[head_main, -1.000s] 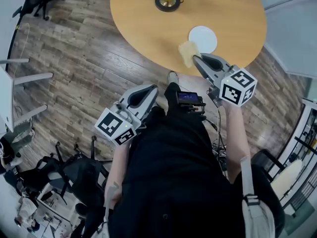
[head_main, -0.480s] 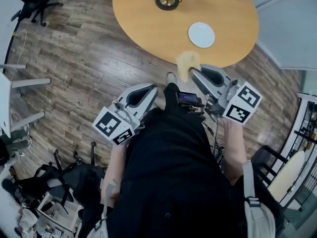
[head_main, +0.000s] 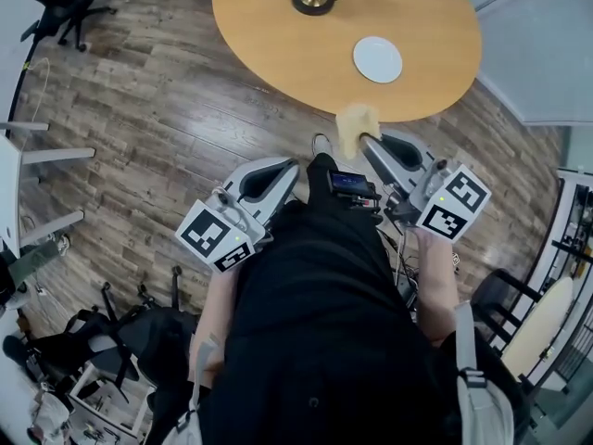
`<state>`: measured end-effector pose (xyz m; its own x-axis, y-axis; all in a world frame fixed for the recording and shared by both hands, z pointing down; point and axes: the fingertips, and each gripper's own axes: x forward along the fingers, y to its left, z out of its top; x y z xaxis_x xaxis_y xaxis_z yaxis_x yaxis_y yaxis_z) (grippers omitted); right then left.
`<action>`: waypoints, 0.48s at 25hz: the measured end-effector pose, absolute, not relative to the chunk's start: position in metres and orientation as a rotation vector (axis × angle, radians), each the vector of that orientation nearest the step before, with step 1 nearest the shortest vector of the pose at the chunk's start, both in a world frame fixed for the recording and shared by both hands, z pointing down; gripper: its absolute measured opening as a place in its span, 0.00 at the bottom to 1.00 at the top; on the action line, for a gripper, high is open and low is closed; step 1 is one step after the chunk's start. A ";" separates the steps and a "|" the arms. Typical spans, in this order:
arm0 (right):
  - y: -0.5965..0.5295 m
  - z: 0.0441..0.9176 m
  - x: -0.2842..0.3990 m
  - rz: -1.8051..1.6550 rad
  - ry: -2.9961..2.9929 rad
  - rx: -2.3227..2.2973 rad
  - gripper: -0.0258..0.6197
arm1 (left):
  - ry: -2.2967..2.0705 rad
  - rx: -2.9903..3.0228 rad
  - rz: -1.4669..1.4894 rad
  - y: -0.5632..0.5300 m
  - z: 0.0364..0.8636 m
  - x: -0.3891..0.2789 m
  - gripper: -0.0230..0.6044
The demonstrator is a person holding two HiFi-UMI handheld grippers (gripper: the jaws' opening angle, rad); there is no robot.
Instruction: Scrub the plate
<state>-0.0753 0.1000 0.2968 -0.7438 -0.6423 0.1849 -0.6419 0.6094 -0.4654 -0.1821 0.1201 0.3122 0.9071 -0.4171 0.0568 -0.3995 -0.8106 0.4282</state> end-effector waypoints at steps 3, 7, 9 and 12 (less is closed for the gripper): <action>0.098 0.296 -0.076 -0.825 2.801 -1.116 0.08 | -0.612 2.633 -0.055 0.121 0.313 -0.186 0.06; 0.099 0.294 -0.087 -0.813 2.816 -1.084 0.08 | -0.636 2.628 -0.058 0.123 0.314 -0.193 0.06; 0.100 0.294 -0.088 -0.810 2.822 -1.077 0.08 | -0.645 2.628 -0.061 0.124 0.314 -0.194 0.06; 0.099 0.292 -0.085 -0.826 2.809 -1.071 0.08 | -0.653 2.632 -0.069 0.125 0.313 -0.193 0.06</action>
